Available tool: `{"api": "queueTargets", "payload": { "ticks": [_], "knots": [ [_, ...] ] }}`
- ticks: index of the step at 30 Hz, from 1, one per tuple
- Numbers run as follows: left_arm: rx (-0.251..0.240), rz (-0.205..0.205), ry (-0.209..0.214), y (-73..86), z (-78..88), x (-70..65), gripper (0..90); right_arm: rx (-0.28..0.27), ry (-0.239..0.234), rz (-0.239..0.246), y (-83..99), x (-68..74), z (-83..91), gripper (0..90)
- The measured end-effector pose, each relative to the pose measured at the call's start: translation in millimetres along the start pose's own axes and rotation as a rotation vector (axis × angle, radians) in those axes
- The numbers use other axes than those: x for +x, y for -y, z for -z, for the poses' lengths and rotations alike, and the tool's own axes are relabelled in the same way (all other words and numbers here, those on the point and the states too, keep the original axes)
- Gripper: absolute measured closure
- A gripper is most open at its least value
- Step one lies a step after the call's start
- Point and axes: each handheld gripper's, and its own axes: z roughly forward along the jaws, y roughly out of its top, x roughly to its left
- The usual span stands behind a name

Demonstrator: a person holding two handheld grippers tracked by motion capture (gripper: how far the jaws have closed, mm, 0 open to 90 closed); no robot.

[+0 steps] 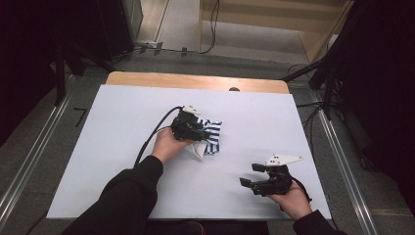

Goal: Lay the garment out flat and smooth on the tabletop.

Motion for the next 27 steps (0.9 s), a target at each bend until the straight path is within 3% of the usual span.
{"api": "queueTargets", "payload": {
  "ticks": [4, 9, 17, 27],
  "knots": [
    [-0.016, -0.022, -0.035, 4.2, -0.6, -2.6, 58.0, 0.003, 0.0, 0.0, 0.0, 0.6, 0.0, 19.4],
    [-0.008, 0.034, -0.025, 1.7, 3.5, -0.9, 68.8, 0.005, 0.001, 0.005, 0.3, 0.8, -0.8, 19.4],
    [-0.049, 0.139, 0.047, -4.5, 25.1, 8.3, 69.3, 0.013, 0.001, 0.004, 0.2, 1.1, -1.6, 19.4],
    [-0.085, 0.168, 0.054, -6.9, 51.7, 17.1, 69.9, 0.017, 0.002, 0.005, 0.0, 1.1, -2.2, 19.4]
  ]
}}
